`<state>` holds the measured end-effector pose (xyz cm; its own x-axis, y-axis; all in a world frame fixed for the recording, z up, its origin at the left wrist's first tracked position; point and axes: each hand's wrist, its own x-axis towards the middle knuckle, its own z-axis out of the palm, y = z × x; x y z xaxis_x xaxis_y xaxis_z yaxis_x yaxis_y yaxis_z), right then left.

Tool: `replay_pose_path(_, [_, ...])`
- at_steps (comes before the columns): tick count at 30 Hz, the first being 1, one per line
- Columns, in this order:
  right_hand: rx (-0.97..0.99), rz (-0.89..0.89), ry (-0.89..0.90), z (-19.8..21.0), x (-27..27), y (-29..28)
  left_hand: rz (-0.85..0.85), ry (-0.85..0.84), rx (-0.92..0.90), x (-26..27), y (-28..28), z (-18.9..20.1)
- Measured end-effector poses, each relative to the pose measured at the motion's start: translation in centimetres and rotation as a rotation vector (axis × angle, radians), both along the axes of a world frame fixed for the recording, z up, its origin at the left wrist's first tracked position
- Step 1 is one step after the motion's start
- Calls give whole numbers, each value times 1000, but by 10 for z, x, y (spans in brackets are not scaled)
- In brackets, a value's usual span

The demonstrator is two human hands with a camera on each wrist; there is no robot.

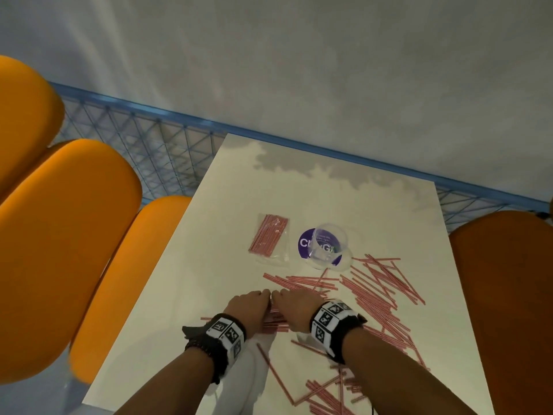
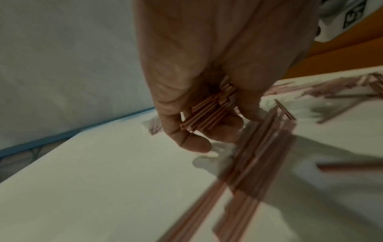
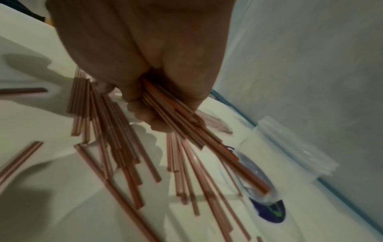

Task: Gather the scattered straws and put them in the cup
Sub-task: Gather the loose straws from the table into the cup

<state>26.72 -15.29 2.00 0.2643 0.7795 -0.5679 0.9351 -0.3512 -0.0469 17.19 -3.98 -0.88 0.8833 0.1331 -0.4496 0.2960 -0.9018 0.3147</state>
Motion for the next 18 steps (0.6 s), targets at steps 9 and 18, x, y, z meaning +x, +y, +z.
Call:
replay_pose_path(9, [67, -102, -69, 32, 20, -10, 155, -1, -230, 16, 1, 31])
replay_pose_path(18, [64, -82, -80, 58, 2, 0, 1121, -121, -1297, -1, -1, 67])
